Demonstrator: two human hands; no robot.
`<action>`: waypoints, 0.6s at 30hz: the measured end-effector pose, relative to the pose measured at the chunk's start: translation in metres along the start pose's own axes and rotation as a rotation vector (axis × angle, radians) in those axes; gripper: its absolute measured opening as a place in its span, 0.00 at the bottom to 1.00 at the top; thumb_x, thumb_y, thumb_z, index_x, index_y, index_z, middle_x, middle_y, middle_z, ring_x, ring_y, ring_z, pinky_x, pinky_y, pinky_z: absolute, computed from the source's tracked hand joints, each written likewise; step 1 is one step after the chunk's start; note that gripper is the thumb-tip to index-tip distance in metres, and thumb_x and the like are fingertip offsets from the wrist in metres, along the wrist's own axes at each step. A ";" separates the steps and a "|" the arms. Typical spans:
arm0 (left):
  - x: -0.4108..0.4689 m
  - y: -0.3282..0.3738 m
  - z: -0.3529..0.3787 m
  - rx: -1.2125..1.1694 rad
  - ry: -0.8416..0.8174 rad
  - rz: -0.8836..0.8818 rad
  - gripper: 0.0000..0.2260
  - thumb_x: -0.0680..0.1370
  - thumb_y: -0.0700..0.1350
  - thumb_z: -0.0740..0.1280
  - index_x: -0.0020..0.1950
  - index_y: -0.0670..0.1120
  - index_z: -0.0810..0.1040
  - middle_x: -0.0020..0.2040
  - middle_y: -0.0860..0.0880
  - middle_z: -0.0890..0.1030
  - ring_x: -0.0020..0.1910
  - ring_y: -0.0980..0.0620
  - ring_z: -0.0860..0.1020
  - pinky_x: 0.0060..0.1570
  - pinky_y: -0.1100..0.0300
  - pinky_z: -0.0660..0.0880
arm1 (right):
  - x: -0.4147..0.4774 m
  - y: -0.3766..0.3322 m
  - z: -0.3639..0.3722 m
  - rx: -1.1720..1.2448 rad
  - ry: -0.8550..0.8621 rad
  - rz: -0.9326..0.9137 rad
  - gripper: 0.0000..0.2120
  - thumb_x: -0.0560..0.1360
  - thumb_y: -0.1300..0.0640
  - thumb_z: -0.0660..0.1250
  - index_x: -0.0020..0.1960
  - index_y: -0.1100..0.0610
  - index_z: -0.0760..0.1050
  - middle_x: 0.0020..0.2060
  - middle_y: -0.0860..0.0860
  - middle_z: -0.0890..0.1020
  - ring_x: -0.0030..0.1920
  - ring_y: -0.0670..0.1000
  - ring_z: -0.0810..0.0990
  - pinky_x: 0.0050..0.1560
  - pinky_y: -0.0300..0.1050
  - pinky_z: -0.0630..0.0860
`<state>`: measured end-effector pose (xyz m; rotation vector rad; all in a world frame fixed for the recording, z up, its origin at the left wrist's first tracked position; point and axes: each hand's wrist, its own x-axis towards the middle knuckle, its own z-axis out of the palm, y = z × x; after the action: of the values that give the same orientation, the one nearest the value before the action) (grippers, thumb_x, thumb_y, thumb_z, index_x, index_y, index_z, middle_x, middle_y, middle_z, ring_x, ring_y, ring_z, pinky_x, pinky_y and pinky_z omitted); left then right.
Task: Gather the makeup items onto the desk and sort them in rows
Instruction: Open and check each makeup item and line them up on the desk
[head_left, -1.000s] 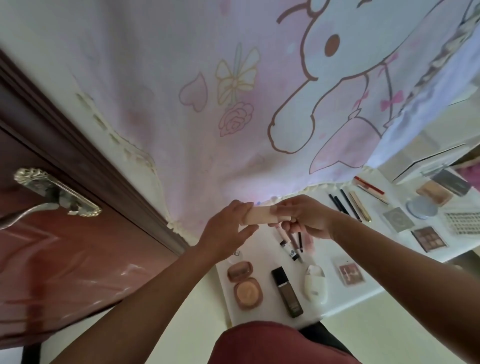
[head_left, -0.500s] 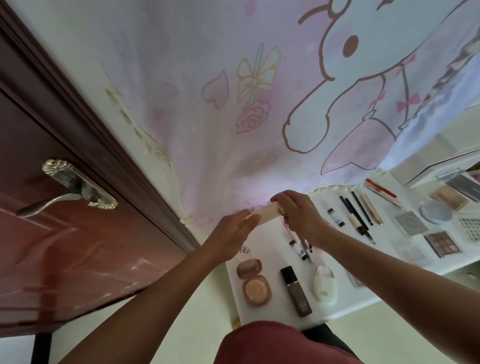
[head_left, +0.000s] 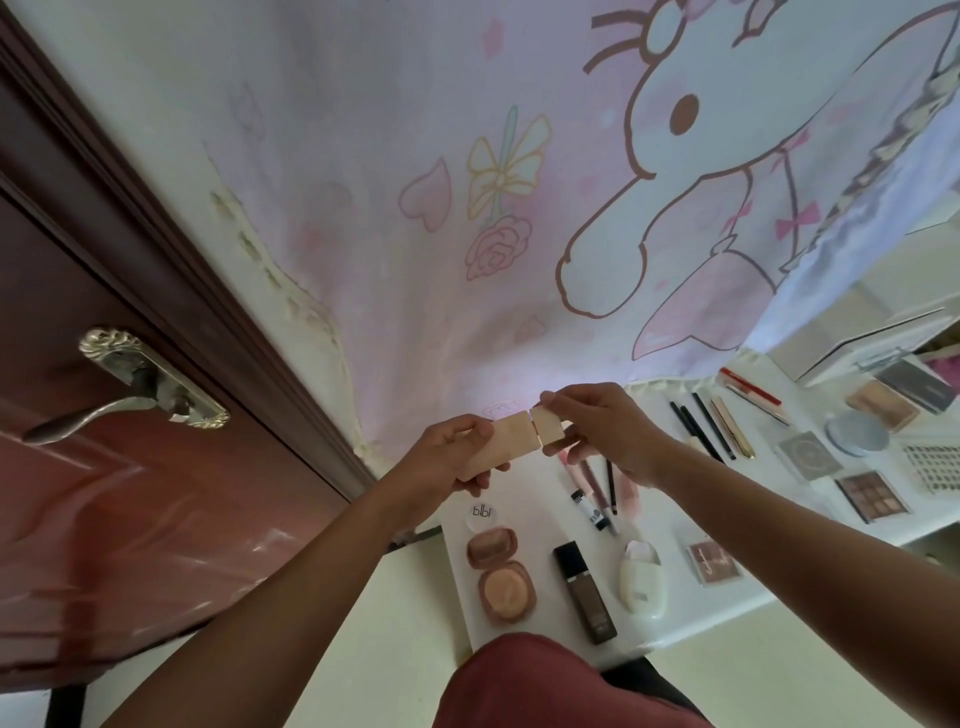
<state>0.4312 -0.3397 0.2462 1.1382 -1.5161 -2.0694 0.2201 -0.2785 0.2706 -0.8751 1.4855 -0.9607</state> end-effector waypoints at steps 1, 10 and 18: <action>0.001 0.000 0.001 -0.006 0.004 -0.005 0.12 0.83 0.47 0.60 0.56 0.40 0.77 0.44 0.38 0.81 0.35 0.46 0.73 0.34 0.58 0.72 | -0.001 -0.002 -0.003 0.007 -0.013 -0.008 0.10 0.79 0.58 0.66 0.53 0.63 0.81 0.47 0.60 0.84 0.43 0.56 0.84 0.35 0.44 0.78; 0.006 0.001 0.002 -0.042 0.013 -0.023 0.11 0.82 0.47 0.61 0.57 0.43 0.78 0.47 0.38 0.81 0.35 0.47 0.74 0.37 0.57 0.72 | -0.002 0.003 -0.011 0.027 0.006 0.068 0.09 0.77 0.59 0.69 0.54 0.63 0.81 0.46 0.58 0.85 0.41 0.53 0.84 0.41 0.45 0.81; 0.008 -0.002 0.001 -0.092 -0.003 -0.039 0.10 0.82 0.47 0.61 0.56 0.43 0.77 0.47 0.38 0.82 0.35 0.47 0.74 0.36 0.56 0.73 | 0.000 0.008 -0.011 0.278 0.050 0.138 0.07 0.77 0.65 0.68 0.54 0.65 0.79 0.49 0.63 0.83 0.45 0.57 0.85 0.45 0.44 0.83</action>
<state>0.4255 -0.3436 0.2416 1.1397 -1.3949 -2.1439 0.2095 -0.2739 0.2641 -0.5447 1.3936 -1.0618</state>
